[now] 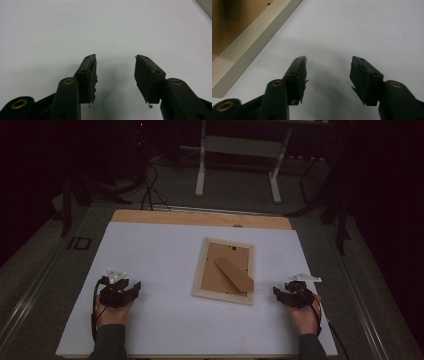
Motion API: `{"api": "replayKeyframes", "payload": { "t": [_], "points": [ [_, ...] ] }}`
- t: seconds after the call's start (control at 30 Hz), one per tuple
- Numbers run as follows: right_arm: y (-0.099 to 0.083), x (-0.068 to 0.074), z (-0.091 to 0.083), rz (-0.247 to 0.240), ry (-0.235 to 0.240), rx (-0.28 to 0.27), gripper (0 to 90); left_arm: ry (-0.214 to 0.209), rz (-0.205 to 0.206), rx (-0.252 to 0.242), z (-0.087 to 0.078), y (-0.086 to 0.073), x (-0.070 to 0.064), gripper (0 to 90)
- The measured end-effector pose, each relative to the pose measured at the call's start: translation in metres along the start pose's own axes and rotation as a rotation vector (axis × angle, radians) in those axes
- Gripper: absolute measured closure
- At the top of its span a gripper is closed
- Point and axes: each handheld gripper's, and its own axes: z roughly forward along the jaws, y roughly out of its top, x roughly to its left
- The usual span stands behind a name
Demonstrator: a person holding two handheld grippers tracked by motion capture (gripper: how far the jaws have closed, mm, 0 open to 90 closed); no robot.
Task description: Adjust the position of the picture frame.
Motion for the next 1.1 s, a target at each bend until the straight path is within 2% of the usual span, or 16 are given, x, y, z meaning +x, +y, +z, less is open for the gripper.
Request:
{"api": "replayKeyframes", "payload": {
  "t": [0.17,0.3,0.53,0.77,1.0,1.1],
  "points": [
    [0.001,0.002,0.0,-0.017,0.008,-0.005,50.2,-0.052,0.018,-0.032,-0.003,0.003,-0.006,53.3],
    [0.003,0.003,-0.002,-0.024,0.029,-0.026,53.9,-0.093,0.009,-0.048,-0.005,0.004,-0.007,53.2],
    [0.004,0.005,-0.003,-0.029,0.061,-0.049,61.5,-0.121,0.008,-0.06,-0.006,0.005,-0.008,53.5],
    [0.007,0.015,-0.001,-0.061,0.085,-0.057,70.6,-0.117,0.042,-0.057,-0.006,0.005,-0.013,53.3],
    [0.007,0.023,0.003,-0.08,0.105,-0.057,81.5,-0.111,0.049,-0.054,-0.006,0.005,-0.014,53.1],
    [0.007,0.025,0.005,-0.083,0.12,-0.073,85.6,-0.109,0.056,-0.054,-0.006,0.006,-0.015,53.3]
  ]
}}
